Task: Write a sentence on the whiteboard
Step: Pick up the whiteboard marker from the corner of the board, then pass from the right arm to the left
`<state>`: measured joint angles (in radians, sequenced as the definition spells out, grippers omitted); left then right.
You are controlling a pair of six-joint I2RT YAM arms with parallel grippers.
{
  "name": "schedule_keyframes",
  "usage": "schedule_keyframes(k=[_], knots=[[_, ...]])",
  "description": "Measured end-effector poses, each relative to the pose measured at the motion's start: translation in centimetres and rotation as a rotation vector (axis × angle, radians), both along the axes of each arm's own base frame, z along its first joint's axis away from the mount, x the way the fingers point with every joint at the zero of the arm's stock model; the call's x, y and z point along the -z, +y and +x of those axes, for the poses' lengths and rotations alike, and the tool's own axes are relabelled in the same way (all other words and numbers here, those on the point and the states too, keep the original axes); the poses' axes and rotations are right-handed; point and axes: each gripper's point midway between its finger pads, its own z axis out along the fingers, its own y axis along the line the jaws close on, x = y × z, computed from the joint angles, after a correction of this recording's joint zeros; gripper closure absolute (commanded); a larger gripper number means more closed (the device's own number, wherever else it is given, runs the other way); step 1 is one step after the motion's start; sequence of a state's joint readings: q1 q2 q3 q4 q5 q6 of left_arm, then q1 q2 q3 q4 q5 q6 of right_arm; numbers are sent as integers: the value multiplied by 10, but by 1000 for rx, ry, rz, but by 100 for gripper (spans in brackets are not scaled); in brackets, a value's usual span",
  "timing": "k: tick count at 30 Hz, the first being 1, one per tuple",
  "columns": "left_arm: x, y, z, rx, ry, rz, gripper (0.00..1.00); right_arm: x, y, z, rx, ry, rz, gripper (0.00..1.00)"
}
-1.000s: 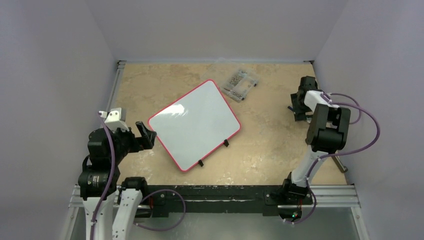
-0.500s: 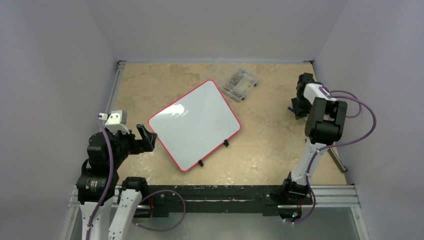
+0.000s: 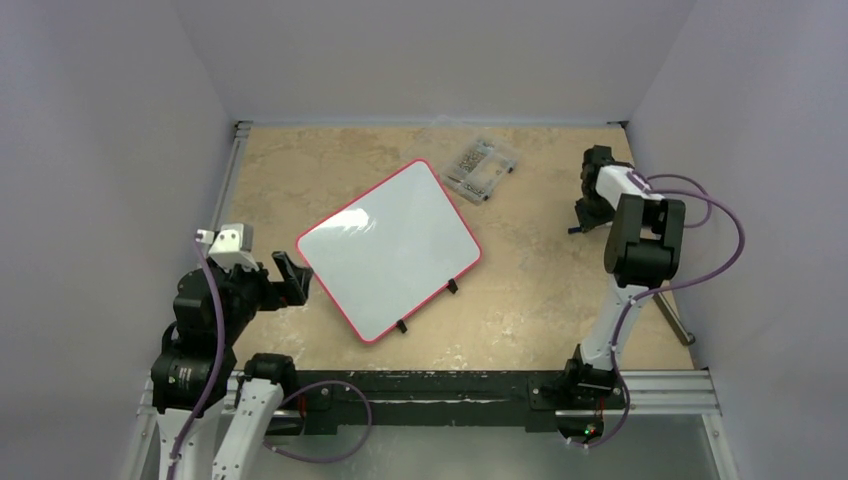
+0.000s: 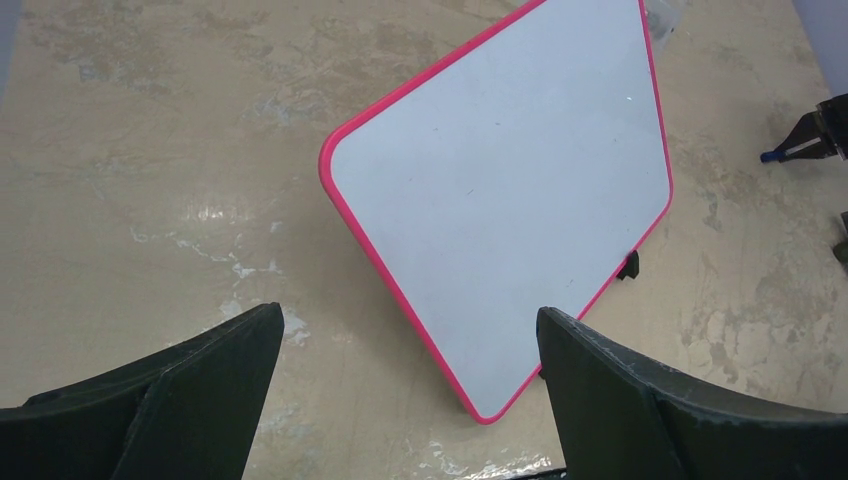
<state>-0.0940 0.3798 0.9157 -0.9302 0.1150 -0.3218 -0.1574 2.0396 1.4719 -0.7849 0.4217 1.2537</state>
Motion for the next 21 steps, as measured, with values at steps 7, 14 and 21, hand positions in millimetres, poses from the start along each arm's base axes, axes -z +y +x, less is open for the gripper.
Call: schedule_keyframes(k=[7,14,21], knots=[[2,5,1,-28,3,11,0,0,29,10,-89,-57,19,100],[8,6,2,-43,25,5,0,-2,90,19,-245,-166,138,100],[16,1,9,-38,80,-24,0,-28,136,-4,-403,-252,202,100]])
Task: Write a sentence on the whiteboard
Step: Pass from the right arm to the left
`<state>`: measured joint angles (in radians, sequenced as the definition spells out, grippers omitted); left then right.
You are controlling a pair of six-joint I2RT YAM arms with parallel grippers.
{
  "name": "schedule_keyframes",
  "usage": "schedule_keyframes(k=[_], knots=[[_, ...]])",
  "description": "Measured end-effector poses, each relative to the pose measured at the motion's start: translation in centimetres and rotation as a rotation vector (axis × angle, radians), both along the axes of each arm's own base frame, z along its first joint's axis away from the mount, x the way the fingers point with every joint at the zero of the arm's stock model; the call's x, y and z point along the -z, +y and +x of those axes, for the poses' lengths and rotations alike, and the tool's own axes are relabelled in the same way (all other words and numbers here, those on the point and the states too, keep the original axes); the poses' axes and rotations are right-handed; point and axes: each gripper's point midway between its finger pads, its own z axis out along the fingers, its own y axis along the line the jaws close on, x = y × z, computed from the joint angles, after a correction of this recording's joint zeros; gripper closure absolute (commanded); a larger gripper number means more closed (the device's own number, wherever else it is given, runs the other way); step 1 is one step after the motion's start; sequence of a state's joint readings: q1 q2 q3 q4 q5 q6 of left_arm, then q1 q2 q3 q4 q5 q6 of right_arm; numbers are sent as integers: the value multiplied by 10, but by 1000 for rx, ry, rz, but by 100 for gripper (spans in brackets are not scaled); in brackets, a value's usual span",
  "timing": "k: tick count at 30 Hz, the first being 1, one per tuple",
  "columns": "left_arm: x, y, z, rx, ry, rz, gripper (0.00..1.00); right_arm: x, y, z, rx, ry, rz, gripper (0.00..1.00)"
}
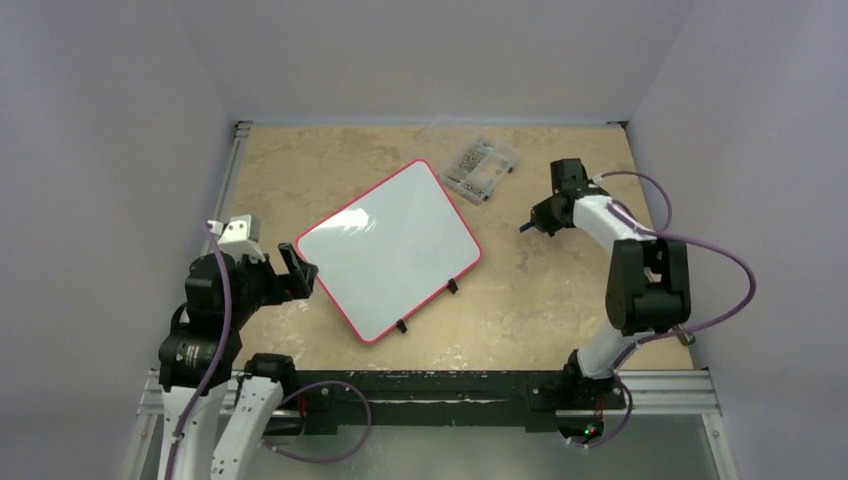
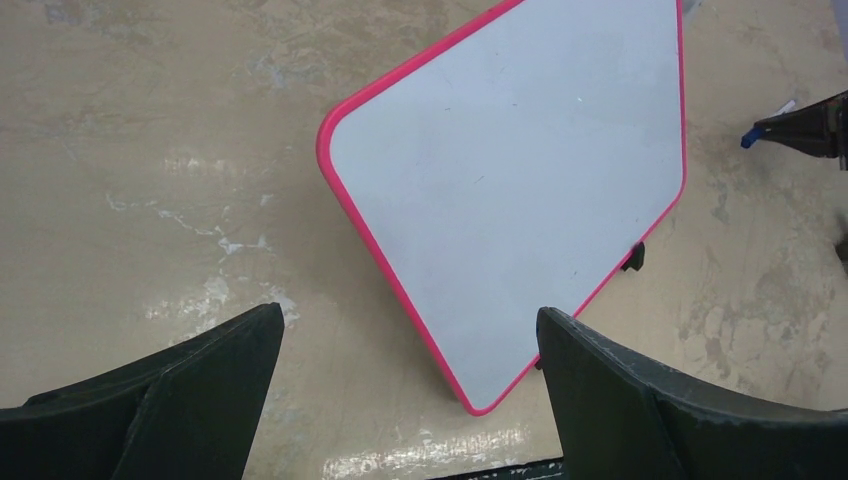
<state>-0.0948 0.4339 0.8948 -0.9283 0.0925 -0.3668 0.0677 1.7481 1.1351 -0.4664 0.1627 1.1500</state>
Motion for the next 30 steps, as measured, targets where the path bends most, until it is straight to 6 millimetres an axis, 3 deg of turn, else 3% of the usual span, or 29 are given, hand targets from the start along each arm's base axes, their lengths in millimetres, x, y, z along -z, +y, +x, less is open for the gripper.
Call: schedule_keyframes(k=[5,11,16,21,27,30], knots=[[3,-18,6,88,53,-44,0,-57,4,-9,-55,-159,9,100],[-27,-43,10,194,-10,-144,0,-121,8,-30,-124,-360,6,100],[-59,-62,17,275,-74,-223,0,-146,17,-52,-177,-456,44,100],[-76,-83,33,333,-88,-302,0,-174,32,-70,-240,-575,111,100],[-84,-139,50,479,-50,-326,2,-207,50,-76,-307,-699,158,100],[-91,-166,60,534,-67,-327,5,-215,70,-77,-367,-731,188,100]])
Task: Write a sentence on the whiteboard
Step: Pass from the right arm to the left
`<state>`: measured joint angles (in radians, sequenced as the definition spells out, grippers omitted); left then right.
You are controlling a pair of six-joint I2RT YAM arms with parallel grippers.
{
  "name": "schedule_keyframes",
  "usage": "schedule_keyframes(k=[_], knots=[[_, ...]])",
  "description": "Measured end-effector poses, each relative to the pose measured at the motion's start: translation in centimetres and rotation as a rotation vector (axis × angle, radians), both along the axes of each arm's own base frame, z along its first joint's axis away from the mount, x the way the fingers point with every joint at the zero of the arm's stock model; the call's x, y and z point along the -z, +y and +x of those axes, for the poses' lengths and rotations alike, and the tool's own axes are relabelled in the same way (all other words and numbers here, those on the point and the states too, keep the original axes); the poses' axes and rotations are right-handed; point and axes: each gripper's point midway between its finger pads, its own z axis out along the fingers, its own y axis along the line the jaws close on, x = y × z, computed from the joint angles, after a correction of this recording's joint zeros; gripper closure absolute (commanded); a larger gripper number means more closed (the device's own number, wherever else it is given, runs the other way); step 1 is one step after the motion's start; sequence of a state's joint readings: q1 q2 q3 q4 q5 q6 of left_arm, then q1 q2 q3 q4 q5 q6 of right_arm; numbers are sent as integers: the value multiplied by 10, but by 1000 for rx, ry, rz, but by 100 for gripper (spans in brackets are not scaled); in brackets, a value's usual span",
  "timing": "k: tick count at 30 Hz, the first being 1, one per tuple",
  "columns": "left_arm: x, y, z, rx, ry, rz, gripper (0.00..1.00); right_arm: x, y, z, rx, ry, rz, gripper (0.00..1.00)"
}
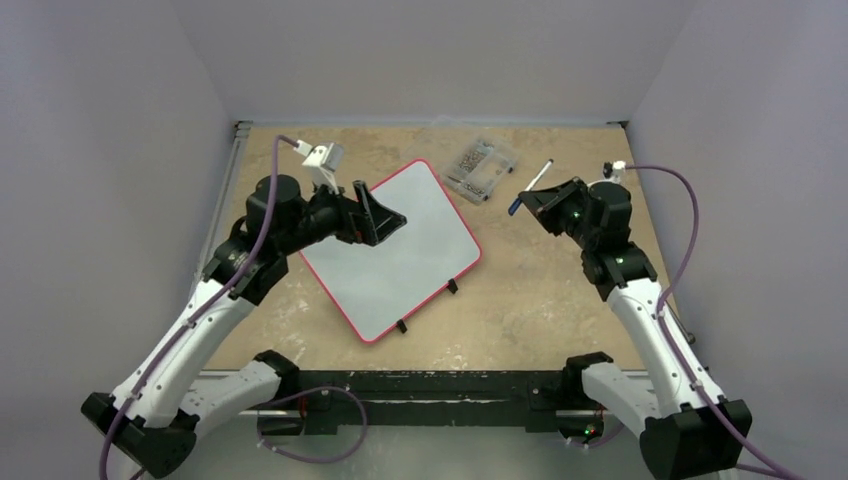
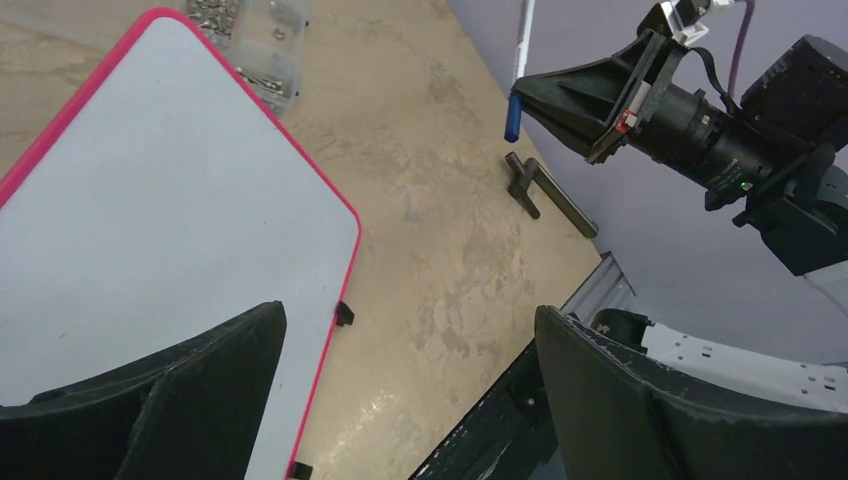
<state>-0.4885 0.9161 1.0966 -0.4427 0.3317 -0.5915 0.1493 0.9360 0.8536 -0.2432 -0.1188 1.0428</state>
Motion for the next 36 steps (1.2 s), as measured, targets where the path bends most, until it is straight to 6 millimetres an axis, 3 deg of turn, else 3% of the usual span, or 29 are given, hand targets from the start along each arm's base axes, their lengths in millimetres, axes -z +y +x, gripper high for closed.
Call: schedule_keyframes(k=[6,11,15,18,26,33,36], knots=[[0,-50,7,98,-47,-11,13,-9,53,-2,-151,-40,15,100],[2,-87,12,158,-85,-19,16,-23,72,-7,-202,-88,33,100],[-3,-106,13,178,-140,-34,22,-36,82,-10,-219,-129,58,100],[-12,-117,17,174,-186,-63,33,-41,88,-13,-231,-141,73,100],[-6,-140,42,161,-219,-68,35,-58,90,-17,-237,-179,97,100],[0,-154,45,195,-225,-82,36,-72,90,-21,-241,-213,117,100],[1,-160,44,212,-230,-90,43,-72,91,-21,-241,-211,119,100]])
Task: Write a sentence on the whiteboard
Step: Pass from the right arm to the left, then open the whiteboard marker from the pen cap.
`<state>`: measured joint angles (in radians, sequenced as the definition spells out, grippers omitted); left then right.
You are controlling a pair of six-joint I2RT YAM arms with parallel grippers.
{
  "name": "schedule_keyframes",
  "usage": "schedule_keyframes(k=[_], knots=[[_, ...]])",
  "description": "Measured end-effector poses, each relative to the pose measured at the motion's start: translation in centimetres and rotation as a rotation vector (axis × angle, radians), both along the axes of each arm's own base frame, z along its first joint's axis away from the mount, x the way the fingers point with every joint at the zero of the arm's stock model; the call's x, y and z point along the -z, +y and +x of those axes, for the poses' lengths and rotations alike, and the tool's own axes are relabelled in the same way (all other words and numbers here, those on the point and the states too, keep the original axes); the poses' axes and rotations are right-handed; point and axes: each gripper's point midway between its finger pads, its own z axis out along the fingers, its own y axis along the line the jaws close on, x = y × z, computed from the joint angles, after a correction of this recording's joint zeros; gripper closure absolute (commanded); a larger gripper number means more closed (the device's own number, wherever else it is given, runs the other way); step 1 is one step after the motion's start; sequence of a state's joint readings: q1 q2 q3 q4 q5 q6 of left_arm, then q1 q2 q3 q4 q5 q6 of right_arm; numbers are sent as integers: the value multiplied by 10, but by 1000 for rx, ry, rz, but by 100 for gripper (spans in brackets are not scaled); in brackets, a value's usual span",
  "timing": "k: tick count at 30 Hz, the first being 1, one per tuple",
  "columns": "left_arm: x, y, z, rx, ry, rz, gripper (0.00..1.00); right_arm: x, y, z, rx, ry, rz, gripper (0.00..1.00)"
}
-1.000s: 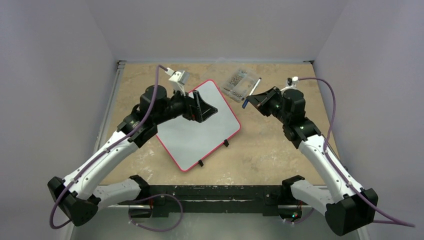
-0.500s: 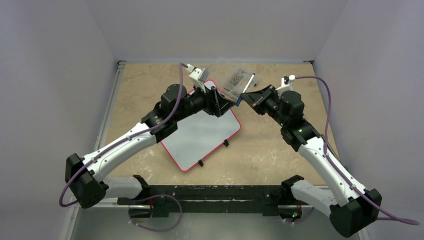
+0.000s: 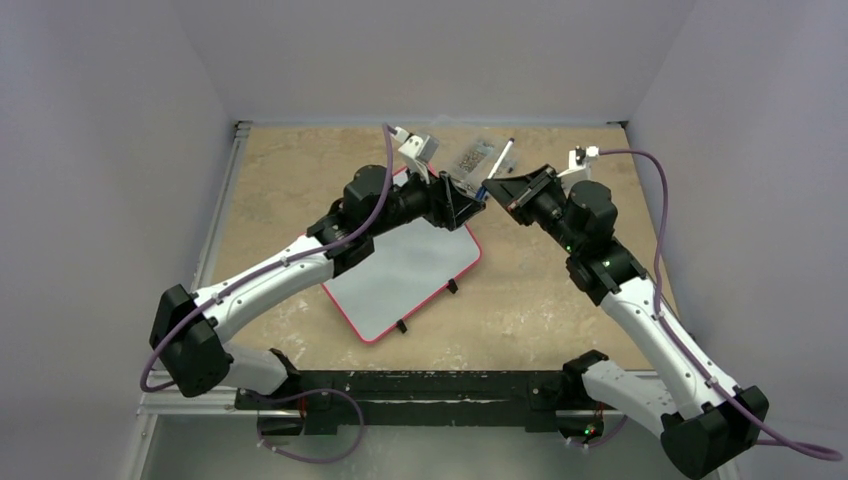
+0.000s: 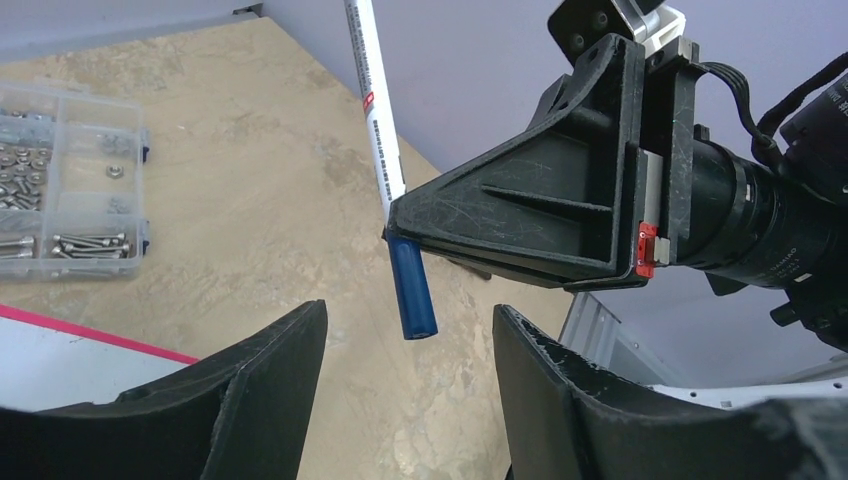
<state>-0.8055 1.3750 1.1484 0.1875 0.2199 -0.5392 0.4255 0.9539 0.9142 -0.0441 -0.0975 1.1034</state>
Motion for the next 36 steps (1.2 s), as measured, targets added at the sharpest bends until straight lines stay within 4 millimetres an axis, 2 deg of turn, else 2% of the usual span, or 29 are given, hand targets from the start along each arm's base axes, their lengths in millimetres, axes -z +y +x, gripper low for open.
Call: schedule_keyframes(k=[2,8,10,14,15,18,19,20,21,22,26,29,36], knots=[[1,-3,0,9,-1,-4,51,0,0,0,0,0,1,100],[4,-13,4,32,3,-3,52,0,1,0,-3,2,4,100],[8,-15,5,38,8,0,62,0,1,-1,-7,4,7,100],[12,-20,5,55,31,1,96,-1,3,-3,-19,8,15,100],[10,-21,4,64,27,0,100,-1,3,-3,-20,8,17,100],[5,-22,3,75,29,1,100,-8,2,-5,-23,-17,23,100],[2,-22,3,78,26,2,100,-11,2,-6,-25,-29,24,83],[0,-23,2,86,21,7,100,-14,2,-8,-31,-42,23,50],[-2,-23,1,94,15,14,100,-16,2,-10,-39,-52,19,23],[-3,-22,-1,103,9,24,100,-17,3,-11,-52,-61,17,4],[-5,-17,-12,158,-14,76,100,-19,15,-27,-175,-118,-71,1],[-13,-9,-25,221,-25,123,100,-29,18,-36,-236,-185,-134,3],[-68,22,-55,364,-125,142,100,-72,18,-64,-365,-421,-234,9]])
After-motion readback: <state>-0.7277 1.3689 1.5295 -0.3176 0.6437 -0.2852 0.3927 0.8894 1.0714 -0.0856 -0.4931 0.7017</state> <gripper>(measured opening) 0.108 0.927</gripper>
